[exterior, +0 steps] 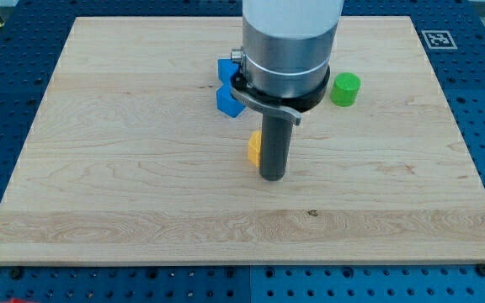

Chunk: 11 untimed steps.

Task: Slide the yellow hexagon to the center

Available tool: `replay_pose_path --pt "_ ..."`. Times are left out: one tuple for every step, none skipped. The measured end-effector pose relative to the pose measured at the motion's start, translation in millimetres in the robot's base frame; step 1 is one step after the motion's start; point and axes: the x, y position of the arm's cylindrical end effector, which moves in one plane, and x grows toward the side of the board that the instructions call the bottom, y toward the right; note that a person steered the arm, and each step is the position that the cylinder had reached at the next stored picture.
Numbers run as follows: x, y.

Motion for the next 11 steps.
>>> replay_pose_path --pt "-11.3 7.9" --pt "-19.3 8.5" --pt "-19.6 -0.9" --pt "-19.6 -25.9" --pt "-21.0 -41.4" --pt "-23.9 -57.9" --pt "-35.2 -60.1" --pt "-42.9 -59.5" --pt "-42.2 -47.3" --pt "-41.7 -34.3" --pt "-47.8 -32.3"
